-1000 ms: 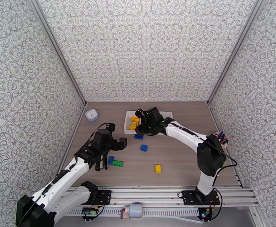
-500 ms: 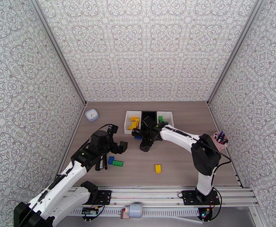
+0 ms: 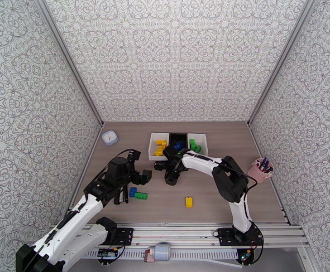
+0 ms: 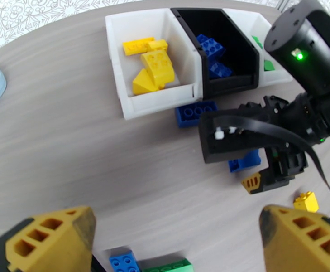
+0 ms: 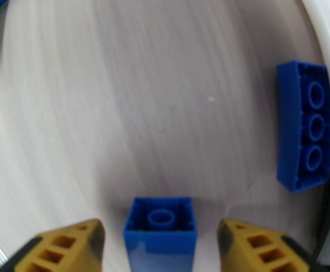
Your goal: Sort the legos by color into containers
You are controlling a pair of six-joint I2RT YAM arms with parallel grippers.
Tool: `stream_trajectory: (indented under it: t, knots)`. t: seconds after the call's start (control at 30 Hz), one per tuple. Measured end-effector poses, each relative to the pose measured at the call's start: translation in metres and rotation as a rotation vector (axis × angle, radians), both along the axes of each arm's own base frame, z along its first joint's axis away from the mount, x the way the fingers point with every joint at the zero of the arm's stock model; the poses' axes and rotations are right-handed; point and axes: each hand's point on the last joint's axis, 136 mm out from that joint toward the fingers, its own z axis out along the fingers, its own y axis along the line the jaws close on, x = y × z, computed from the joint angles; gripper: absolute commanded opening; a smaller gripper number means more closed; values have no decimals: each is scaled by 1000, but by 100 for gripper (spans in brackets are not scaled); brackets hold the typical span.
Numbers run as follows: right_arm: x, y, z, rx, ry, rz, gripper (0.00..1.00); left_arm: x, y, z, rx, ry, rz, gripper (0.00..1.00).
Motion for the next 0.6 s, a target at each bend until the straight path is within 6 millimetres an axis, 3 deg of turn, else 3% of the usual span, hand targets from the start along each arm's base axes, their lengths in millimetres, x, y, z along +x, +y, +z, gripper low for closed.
stream_trajectory:
  t: [0.3, 0.6]
  knots:
    - [-2, -1, -3, -8, 14, -9, 39, 0, 0, -1, -1, -2, 0, 99]
    - [-13, -14, 6, 0, 16, -59, 30, 4, -2, 0, -15, -21, 0, 100]
